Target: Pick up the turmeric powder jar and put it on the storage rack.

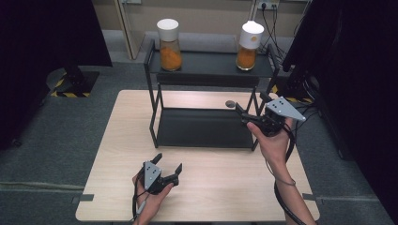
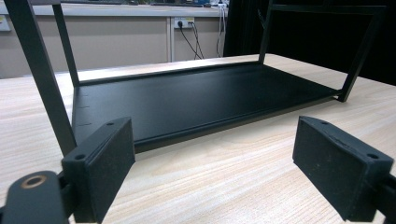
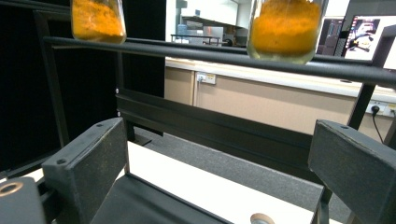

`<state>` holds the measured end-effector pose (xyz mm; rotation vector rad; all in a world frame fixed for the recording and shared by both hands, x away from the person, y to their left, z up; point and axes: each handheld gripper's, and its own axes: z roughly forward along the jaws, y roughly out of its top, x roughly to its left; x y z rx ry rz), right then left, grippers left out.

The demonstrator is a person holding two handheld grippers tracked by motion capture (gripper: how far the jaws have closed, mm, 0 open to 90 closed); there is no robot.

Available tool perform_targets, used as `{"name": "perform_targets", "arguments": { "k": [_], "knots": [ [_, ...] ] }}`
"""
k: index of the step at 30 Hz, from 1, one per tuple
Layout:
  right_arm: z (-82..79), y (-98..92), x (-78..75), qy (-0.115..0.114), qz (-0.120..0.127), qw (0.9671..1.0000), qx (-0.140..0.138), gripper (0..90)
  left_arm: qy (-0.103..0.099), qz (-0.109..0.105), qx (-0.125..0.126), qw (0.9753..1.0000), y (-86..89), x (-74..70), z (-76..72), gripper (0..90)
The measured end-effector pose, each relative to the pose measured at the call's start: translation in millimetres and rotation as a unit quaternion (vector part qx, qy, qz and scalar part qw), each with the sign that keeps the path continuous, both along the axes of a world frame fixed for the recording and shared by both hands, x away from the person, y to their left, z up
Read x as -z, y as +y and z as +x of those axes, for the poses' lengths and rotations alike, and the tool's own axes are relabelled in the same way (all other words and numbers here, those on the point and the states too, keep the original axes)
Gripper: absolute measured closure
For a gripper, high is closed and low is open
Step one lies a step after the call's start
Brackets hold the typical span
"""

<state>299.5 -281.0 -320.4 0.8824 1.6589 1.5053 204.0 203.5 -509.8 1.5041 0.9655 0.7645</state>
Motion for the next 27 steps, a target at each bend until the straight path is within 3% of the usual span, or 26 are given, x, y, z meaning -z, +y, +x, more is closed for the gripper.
{"name": "perform_targets", "arguments": {
  "k": [27],
  "knots": [
    [-15.5, -9.2, 31.1, 0.019, 0.01, 0.9998, -0.004, 4.8, 0.002, 0.001, 0.0, 1.0, 0.2, -0.6, 0.3, 12.7]
  ]
}}
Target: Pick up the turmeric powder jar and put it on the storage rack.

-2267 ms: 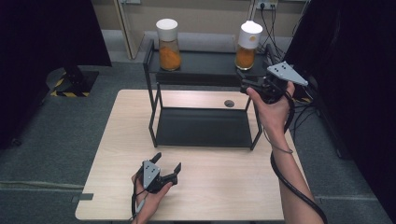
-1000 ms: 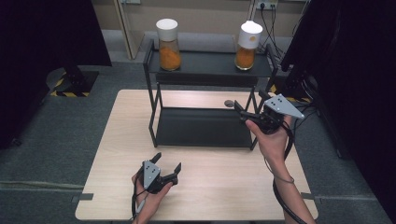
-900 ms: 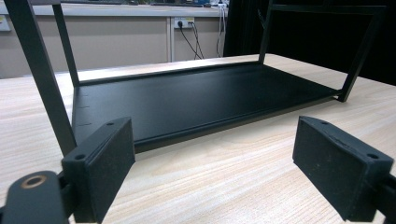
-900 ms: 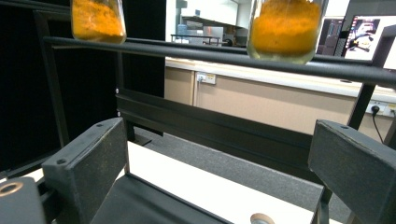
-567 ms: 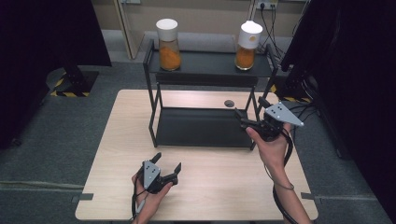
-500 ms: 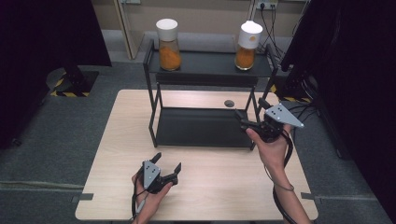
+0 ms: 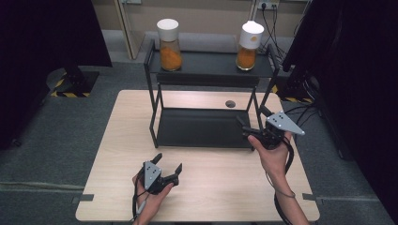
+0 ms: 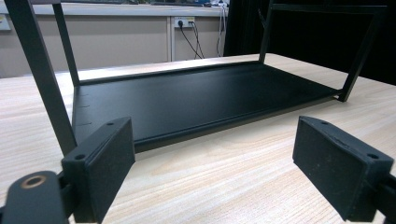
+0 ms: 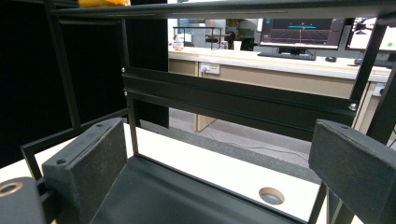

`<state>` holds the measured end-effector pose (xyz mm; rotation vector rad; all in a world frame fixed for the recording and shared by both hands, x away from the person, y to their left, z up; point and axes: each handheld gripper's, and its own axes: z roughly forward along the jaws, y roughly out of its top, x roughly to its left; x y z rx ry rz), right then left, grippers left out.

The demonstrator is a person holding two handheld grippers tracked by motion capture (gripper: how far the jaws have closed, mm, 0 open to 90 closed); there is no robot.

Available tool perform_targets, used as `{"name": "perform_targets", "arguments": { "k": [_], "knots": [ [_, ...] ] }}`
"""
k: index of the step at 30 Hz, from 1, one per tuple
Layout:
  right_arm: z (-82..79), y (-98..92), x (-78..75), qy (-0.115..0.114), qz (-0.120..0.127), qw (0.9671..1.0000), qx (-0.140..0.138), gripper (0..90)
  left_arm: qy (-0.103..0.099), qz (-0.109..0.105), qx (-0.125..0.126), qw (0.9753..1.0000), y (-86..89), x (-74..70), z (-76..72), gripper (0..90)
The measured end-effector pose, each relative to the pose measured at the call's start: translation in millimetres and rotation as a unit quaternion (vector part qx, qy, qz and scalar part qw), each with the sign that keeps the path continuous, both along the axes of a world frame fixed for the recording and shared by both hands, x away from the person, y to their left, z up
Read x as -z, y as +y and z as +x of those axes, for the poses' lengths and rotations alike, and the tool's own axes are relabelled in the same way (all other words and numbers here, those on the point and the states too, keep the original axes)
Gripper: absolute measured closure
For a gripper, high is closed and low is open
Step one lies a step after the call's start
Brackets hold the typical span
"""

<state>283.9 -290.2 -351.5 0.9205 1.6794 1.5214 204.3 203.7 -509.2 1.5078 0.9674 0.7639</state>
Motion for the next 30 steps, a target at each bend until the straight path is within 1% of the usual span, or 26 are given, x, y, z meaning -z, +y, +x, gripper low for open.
{"name": "perform_targets", "arguments": {
  "k": [10, 18, 30],
  "knots": [
    [-5.2, -1.4, 7.4, 0.003, 0.002, 1.0, -0.002, 4.8, -0.001, 0.0, -0.001, 1.0, -0.3, 0.1, -0.2, 12.7],
    [-8.2, -1.8, 16.3, 0.015, 0.004, 0.9999, -0.004, 4.8, -0.001, 0.001, -0.001, 1.0, -0.6, 0.2, -0.4, 12.7],
    [-12.0, -4.6, 27.4, 0.026, 0.007, 0.9996, -0.004, 4.7, -0.001, 0.002, 0.0, 1.0, -0.7, 0.1, -0.3, 12.7]
  ]
}}
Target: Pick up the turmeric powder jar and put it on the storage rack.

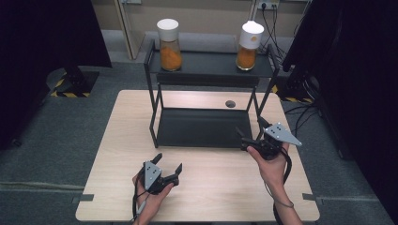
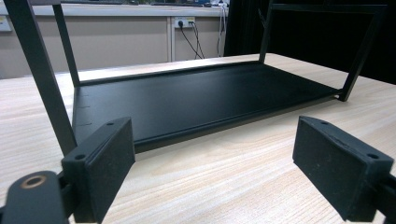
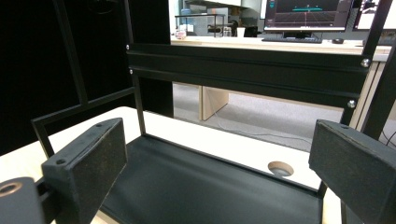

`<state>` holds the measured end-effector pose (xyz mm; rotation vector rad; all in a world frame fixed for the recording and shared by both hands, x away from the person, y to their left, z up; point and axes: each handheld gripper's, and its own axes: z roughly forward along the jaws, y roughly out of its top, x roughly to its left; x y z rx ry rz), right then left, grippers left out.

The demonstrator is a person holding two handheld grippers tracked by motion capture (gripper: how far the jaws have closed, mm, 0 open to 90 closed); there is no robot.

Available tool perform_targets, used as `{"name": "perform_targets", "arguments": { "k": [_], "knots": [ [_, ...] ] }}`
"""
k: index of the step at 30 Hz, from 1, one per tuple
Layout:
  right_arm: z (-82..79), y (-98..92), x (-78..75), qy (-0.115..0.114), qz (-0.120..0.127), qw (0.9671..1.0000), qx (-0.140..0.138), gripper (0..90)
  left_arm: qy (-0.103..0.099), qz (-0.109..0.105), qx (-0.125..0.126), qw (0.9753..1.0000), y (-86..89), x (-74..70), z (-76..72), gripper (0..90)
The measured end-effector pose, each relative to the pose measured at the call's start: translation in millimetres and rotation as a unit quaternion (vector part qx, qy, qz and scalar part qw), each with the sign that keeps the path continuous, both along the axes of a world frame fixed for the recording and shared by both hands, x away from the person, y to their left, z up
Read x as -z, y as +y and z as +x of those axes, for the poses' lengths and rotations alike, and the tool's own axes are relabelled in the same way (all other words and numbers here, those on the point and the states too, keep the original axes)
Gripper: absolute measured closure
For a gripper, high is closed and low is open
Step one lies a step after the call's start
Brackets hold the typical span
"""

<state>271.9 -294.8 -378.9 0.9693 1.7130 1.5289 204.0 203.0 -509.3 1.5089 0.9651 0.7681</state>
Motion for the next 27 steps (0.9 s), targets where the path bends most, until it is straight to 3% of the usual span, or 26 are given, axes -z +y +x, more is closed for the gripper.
{"name": "perform_targets", "arguments": {
  "k": [27],
  "knots": [
    [-10.3, -7.8, 23.9, 0.019, 0.007, 0.9998, 0.007, 4.7, 0.0, 0.0, 0.0, 1.0, -0.1, -0.1, 0.0, 12.7]
  ]
}}
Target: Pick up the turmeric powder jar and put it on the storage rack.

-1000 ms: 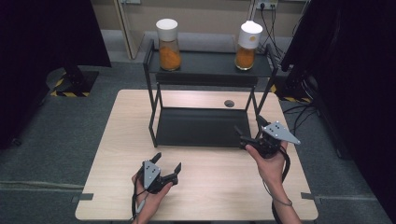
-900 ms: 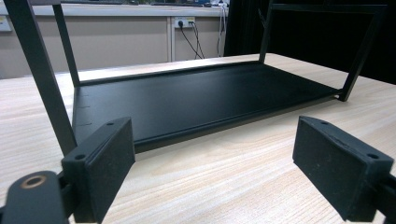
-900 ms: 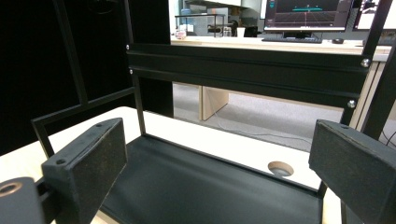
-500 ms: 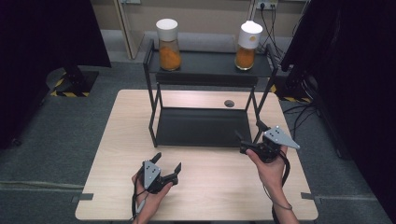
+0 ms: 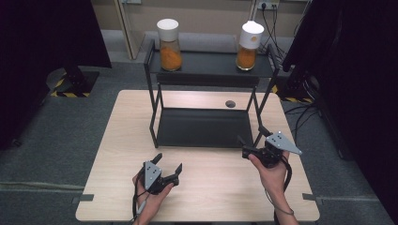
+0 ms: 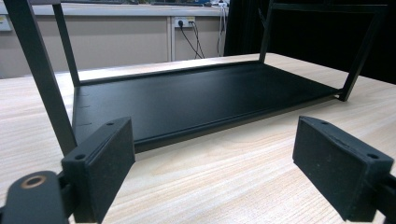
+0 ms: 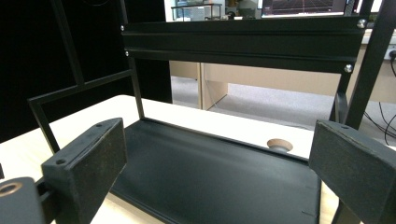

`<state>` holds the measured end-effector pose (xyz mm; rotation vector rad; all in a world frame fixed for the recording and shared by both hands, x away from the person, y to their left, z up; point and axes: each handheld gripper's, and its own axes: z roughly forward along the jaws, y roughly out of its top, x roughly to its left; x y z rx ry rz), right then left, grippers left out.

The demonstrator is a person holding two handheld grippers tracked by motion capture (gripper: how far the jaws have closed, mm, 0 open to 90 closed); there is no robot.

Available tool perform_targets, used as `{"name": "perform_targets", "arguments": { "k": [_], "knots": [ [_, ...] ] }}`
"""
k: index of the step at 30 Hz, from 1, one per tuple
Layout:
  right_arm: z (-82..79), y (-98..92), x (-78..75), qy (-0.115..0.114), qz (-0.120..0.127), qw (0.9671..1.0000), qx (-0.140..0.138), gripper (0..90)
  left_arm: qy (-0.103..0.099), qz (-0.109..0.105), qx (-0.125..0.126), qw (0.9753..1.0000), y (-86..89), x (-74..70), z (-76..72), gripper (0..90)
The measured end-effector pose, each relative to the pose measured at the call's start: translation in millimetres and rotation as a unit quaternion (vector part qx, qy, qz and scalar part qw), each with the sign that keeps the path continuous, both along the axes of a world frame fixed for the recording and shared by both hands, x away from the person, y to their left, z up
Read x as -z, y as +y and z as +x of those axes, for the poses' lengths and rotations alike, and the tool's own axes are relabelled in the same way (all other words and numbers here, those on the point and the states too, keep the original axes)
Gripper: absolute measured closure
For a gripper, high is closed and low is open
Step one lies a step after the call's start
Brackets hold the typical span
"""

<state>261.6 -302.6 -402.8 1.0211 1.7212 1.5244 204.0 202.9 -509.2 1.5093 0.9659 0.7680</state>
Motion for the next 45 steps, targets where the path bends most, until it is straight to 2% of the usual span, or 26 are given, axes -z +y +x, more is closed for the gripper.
{"name": "perform_targets", "arguments": {
  "k": [34, 45],
  "knots": [
    [-9.5, -9.8, 29.6, 0.032, 0.001, 0.9994, 0.014, 5.0, -0.001, 0.002, 0.001, 1.0, -0.5, 0.0, -0.1, 12.7],
    [-13.6, -13.4, 47.0, 0.056, -0.001, 0.9983, 0.016, 6.1, -0.002, 0.002, 0.001, 1.0, -0.3, 0.3, -0.3, 12.7]
  ]
}}
